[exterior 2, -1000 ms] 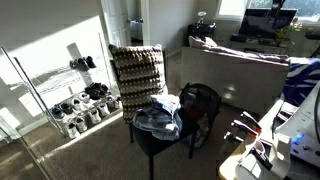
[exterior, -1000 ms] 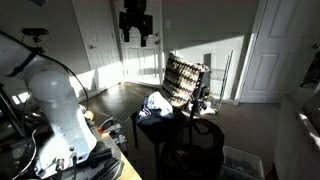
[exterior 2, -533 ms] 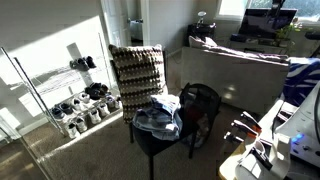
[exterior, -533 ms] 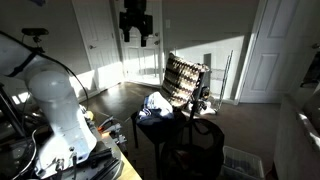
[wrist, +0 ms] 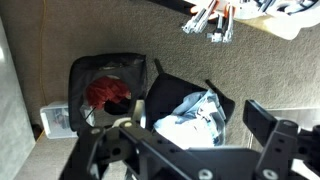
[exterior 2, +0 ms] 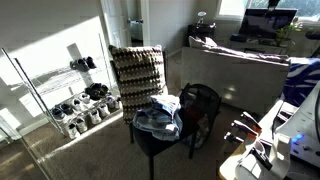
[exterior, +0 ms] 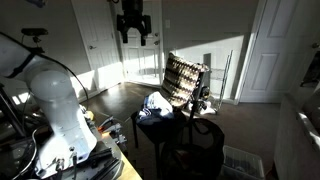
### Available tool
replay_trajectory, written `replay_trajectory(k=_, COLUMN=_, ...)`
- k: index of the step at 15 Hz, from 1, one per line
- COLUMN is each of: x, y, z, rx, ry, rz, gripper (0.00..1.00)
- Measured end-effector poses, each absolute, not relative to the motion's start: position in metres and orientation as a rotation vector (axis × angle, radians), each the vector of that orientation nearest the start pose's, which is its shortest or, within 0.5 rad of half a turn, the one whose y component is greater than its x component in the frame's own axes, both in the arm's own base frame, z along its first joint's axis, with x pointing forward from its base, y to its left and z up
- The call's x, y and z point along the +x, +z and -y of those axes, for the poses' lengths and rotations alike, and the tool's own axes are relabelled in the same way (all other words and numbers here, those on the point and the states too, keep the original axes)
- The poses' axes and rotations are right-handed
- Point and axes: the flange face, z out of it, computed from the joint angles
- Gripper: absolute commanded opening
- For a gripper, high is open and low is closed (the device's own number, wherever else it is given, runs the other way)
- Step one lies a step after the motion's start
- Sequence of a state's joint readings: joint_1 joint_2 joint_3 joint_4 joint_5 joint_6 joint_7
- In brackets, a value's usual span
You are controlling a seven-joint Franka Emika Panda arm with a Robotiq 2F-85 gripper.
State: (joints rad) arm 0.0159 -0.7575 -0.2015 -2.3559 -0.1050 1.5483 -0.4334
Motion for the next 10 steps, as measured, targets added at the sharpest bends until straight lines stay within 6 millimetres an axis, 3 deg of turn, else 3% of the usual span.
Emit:
replay_trajectory(k=5, x=0.285, y=0.54, z=-0.051, rx=-3.116, ry=0.046, rz=0.871, gripper=1.0)
replay_trajectory(k=10, x=0.236, y=0.503, z=-0.188, rx=-3.116, ry=-0.02, rz=1.116, gripper=1.0)
